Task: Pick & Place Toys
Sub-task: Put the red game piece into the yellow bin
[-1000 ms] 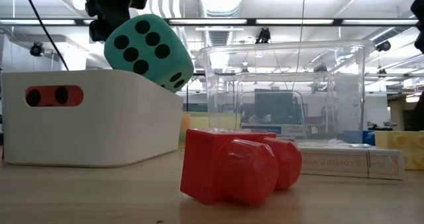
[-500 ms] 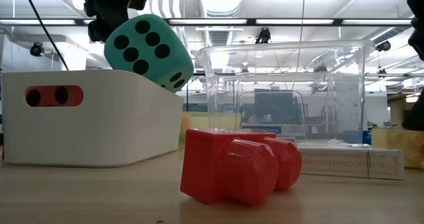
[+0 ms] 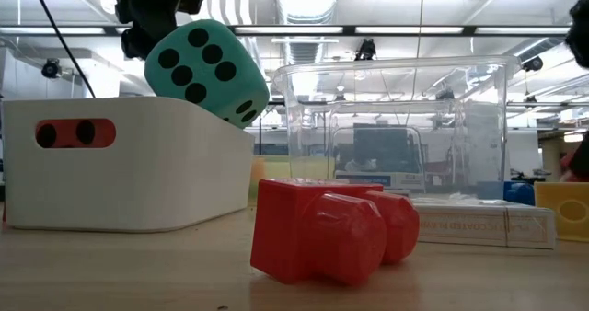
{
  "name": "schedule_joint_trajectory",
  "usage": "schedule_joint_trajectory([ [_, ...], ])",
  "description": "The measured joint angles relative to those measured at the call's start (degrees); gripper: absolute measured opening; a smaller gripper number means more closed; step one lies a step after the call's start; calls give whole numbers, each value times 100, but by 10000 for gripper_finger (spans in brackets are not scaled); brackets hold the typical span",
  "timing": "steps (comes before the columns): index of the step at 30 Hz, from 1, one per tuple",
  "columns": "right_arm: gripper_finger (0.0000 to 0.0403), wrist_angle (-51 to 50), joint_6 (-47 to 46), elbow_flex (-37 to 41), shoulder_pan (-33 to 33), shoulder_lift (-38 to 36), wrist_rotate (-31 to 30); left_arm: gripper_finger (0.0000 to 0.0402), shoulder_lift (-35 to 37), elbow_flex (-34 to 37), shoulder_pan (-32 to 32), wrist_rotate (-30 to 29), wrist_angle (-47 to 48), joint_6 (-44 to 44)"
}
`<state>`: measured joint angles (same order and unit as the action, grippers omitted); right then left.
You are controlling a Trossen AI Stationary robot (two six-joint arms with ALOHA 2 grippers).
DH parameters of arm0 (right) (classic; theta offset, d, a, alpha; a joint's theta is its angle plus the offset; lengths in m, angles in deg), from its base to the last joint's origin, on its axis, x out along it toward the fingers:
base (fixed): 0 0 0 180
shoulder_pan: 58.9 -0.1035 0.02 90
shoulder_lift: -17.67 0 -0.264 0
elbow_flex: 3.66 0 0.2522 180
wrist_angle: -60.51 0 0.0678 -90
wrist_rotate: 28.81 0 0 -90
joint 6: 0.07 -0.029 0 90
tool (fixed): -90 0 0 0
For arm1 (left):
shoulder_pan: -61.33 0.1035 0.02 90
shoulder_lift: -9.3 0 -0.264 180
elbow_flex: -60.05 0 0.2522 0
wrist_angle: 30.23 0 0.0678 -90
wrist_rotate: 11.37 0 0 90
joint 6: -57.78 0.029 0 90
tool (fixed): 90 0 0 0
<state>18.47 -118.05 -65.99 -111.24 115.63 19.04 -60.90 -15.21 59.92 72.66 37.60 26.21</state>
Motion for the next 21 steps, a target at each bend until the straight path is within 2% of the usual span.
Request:
schedule_joint_trajectory([
  [5,15,-557,759,-367,-1,-370,-75,258,81,0,0,18,-118,240],
  [11,15,-736,2416,-904,-13,-715,-362,258,305,0,-144,18,-741,242],
  [14,15,-771,3223,-1181,-15,-728,-687,258,375,0,-342,19,-1253,306],
  [21,15,-972,5240,-2026,190,-824,-2112,258,351,0,-931,152,-3081,878],
])
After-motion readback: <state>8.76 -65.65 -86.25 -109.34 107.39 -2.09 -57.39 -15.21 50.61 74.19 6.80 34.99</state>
